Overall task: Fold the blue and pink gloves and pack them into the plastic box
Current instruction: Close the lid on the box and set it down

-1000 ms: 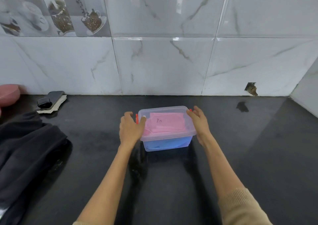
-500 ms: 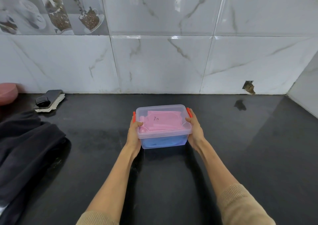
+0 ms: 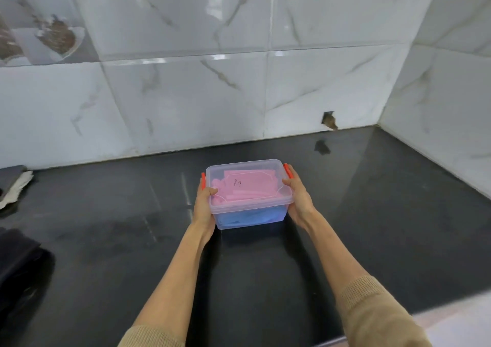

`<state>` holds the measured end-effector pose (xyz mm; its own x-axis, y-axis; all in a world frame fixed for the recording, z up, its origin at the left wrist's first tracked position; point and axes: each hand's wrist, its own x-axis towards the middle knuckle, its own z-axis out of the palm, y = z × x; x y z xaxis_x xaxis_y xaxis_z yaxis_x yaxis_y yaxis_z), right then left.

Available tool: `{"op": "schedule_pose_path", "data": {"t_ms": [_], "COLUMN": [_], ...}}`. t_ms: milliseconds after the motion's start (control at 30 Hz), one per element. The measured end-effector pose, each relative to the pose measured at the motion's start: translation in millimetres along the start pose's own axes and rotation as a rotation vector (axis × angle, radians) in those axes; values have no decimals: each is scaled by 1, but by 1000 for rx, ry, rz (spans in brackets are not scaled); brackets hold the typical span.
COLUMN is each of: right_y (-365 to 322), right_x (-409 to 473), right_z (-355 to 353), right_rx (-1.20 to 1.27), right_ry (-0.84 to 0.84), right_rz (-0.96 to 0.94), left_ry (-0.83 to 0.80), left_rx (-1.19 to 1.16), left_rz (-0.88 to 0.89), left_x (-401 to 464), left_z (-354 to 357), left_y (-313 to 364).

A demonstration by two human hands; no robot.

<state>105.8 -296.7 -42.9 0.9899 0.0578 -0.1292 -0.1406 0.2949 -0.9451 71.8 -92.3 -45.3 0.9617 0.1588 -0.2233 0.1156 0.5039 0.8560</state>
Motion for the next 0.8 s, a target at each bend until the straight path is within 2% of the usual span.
{"op": "schedule_pose_path", "data": {"t_ms": [233, 300, 367, 467, 533, 667, 800], "right_y": [-18, -22, -24, -26, -24, -16, -10], "right_x": [-26, -35, -43, -53, -58, -65, -67], "right_z": [-74, -92, -105, -113, -108, -88, -74], "right_rx": [0, 7, -12, -54, -86, -132, -214], "right_ry": [216, 310, 428, 591, 695, 945, 1128], "right_rz": [-93, -123, -158, -185, -200, -286, -304], "left_ry": [-188, -160, -27, 164, 182, -92, -335], "left_rx": [77, 137, 258, 419, 518, 722, 764], "left_rz": [-139, -212, -239, -49, 104, 232, 277], "left_x": [22, 28, 33, 33, 22, -13, -28], "left_z": [74, 97, 119, 153, 176, 209, 218], "left_y": [-32, -41, -48, -59, -68, -102, -123]}}
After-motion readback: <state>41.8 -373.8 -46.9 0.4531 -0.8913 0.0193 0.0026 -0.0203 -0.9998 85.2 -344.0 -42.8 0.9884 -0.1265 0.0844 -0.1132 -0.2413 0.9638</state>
